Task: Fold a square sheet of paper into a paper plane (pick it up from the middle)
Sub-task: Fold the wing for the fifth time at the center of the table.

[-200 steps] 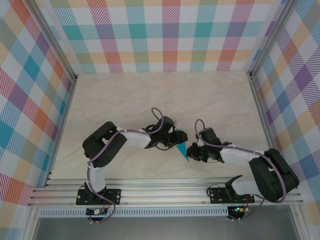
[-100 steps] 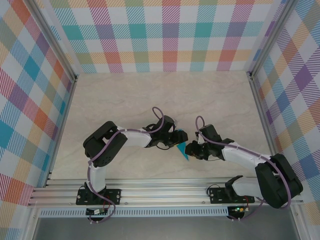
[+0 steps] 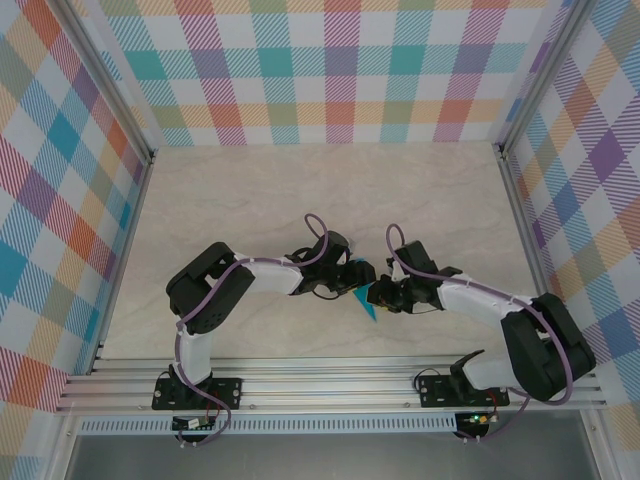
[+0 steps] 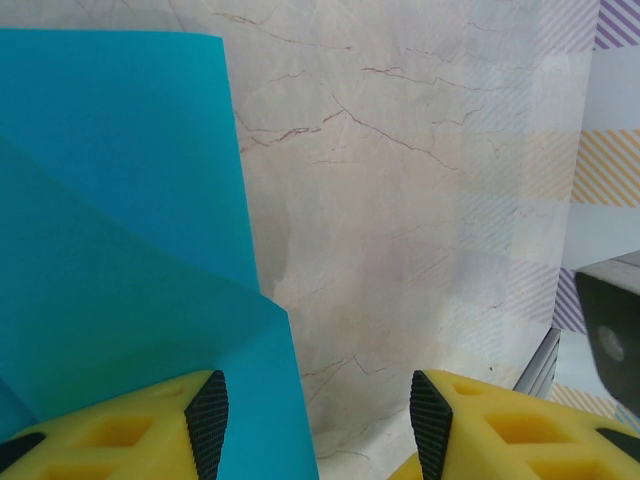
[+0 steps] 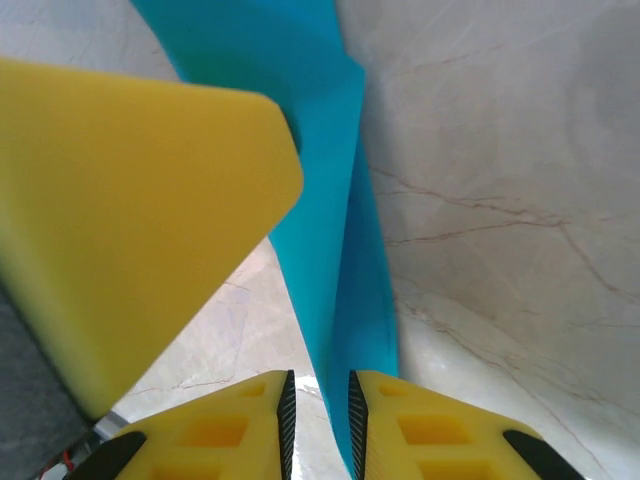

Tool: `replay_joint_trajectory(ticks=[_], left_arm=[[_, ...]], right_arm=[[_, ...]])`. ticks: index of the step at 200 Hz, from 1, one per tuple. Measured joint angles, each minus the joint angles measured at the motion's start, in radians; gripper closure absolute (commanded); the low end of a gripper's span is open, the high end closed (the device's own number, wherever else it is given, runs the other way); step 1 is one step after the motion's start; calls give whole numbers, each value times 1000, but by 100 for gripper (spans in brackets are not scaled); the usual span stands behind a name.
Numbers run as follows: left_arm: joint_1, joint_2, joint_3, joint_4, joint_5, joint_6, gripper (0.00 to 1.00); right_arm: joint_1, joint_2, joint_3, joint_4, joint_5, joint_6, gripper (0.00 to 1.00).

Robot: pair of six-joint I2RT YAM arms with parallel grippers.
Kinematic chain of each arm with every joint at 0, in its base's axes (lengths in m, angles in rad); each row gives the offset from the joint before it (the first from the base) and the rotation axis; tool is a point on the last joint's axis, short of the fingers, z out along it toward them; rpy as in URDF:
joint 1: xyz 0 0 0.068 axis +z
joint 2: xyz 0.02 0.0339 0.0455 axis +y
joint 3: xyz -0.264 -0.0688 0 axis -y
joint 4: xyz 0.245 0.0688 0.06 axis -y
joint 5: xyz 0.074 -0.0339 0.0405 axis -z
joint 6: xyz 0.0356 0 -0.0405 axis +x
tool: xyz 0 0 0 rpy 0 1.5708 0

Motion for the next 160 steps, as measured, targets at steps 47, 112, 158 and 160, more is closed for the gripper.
replay_joint_trajectory(ticks=[47, 112, 158, 160], left_arm=[[0, 0, 2, -3, 1, 0, 46], [1, 4, 10, -15, 8, 0, 46], [1, 4, 13, -23, 8, 5, 46], [1, 4, 13, -23, 8, 5, 46]], right_arm=[[0, -85, 0, 14, -56, -13, 86], [0, 82, 3, 75, -155, -21, 88], [-18, 133, -2, 77, -126, -33, 87], [-19, 133, -3, 79, -126, -34, 87]])
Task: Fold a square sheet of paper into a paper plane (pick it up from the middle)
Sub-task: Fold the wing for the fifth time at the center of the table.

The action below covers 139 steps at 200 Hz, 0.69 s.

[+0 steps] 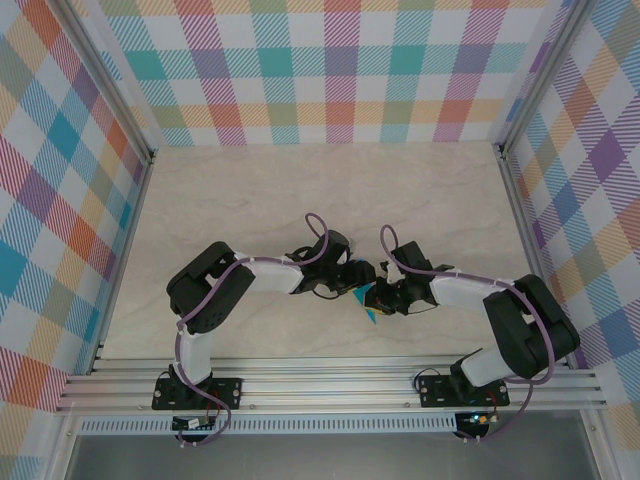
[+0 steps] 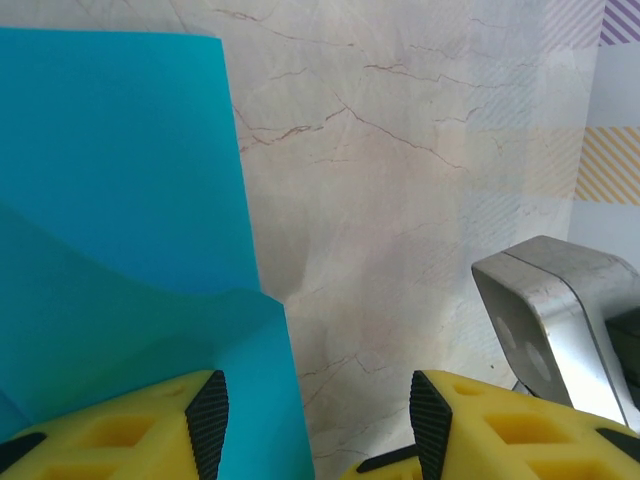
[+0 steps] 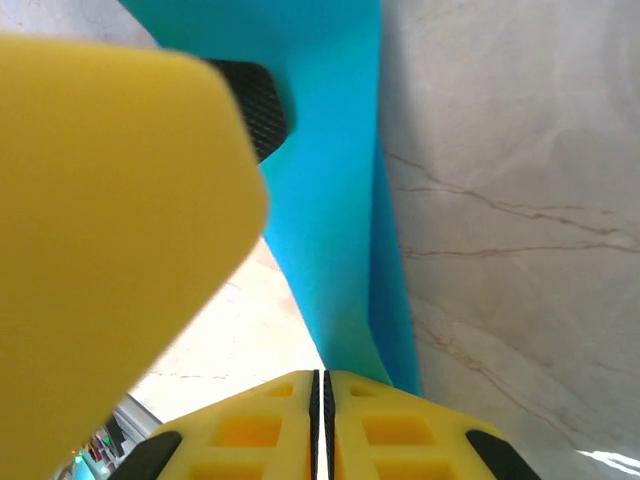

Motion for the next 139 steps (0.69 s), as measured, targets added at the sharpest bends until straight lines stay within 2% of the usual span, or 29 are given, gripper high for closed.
replay_joint_trajectory(ticks=[85, 139], left_arm=[[0, 3, 1, 0, 1, 6, 47], [0, 4, 2, -1, 2, 6, 47]], right_arm=[[-4, -4, -49, 52, -4, -14, 85], [-7, -75, -48, -39, -19, -14, 84]])
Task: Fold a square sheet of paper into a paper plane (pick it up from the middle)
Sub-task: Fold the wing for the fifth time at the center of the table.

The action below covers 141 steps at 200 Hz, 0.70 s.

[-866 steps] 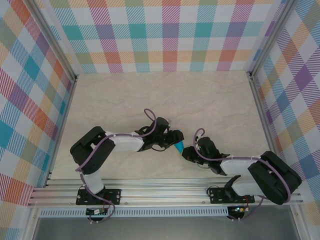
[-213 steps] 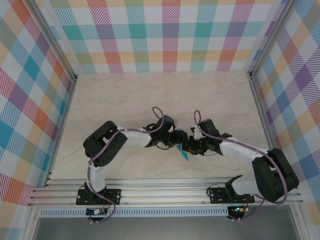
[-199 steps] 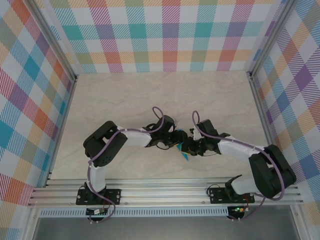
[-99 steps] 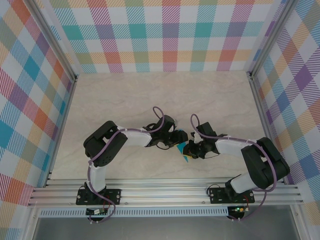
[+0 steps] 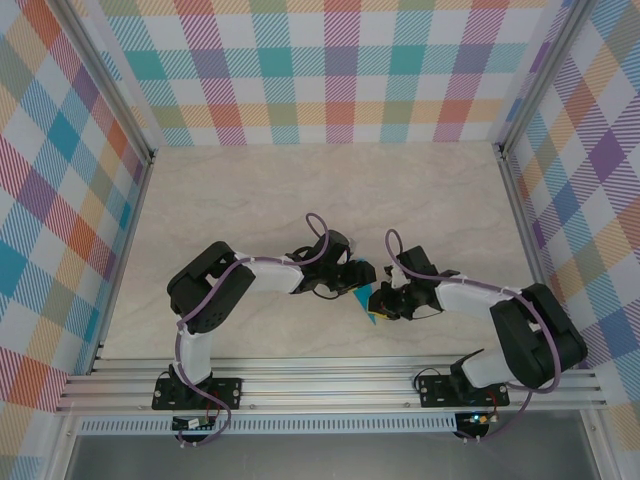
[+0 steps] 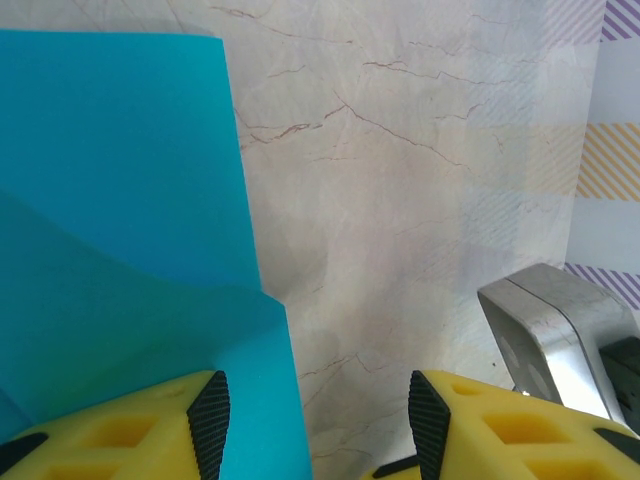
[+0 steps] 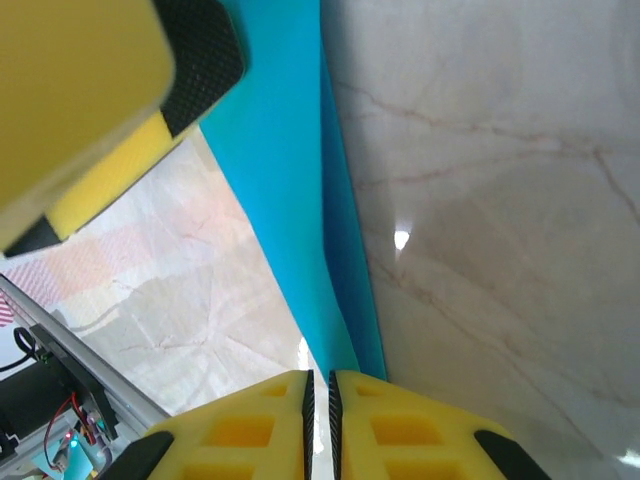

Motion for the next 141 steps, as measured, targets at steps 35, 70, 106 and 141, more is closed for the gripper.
replay_joint_trajectory(ticks=[35, 70, 106, 141], left_arm=[[1, 2, 4, -4, 6, 0, 47], [2, 5, 6, -4, 15, -3, 47], [5, 7, 8, -5, 25, -4, 47], [5, 8, 10, -8, 26, -3, 47]], right_arm=[[0, -73, 18, -39, -32, 0, 78], [0, 23, 87, -21, -88, -3, 81], [2, 99, 77, -20, -77, -2, 80], [0, 94, 21, 16, -71, 5, 78]])
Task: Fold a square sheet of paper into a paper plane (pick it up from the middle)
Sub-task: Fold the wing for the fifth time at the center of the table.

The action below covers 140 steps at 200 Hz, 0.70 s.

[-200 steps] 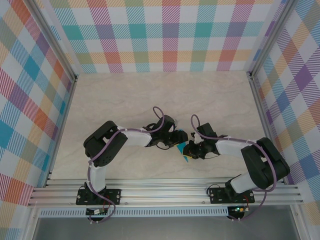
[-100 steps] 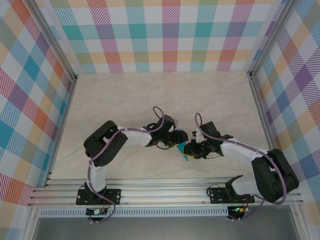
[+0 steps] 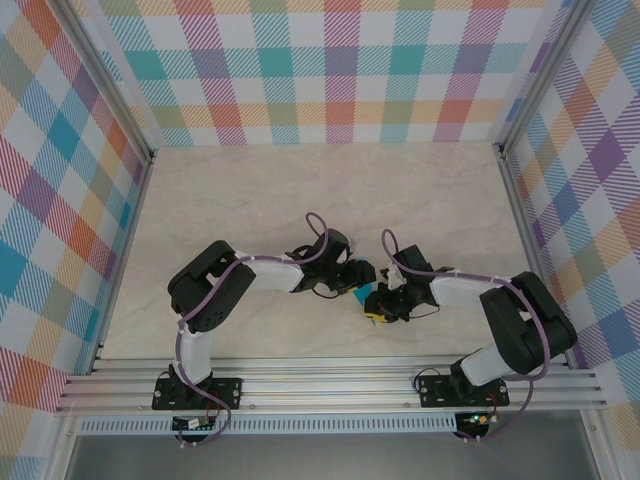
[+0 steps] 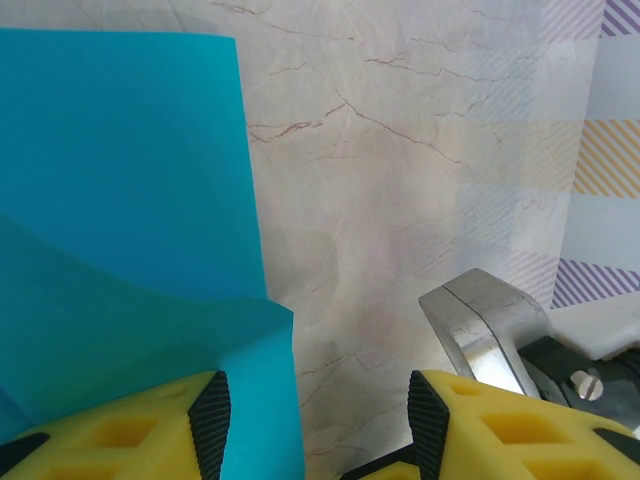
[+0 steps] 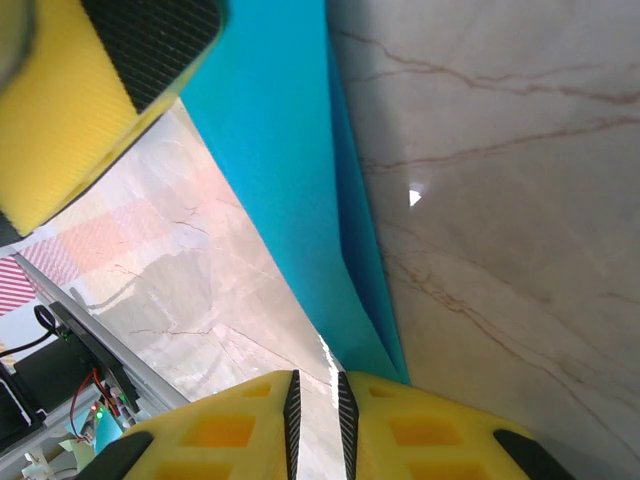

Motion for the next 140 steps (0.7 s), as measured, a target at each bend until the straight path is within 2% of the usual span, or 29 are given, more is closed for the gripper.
replay_joint_trajectory(ticks=[84, 140], left_arm=[[0, 1, 0, 0, 0, 0, 47], [0, 2, 1, 0, 7, 1, 47]], right_arm=[[0, -108, -91, 27, 7, 11, 71], [-1, -114, -98, 26, 10, 15, 73]])
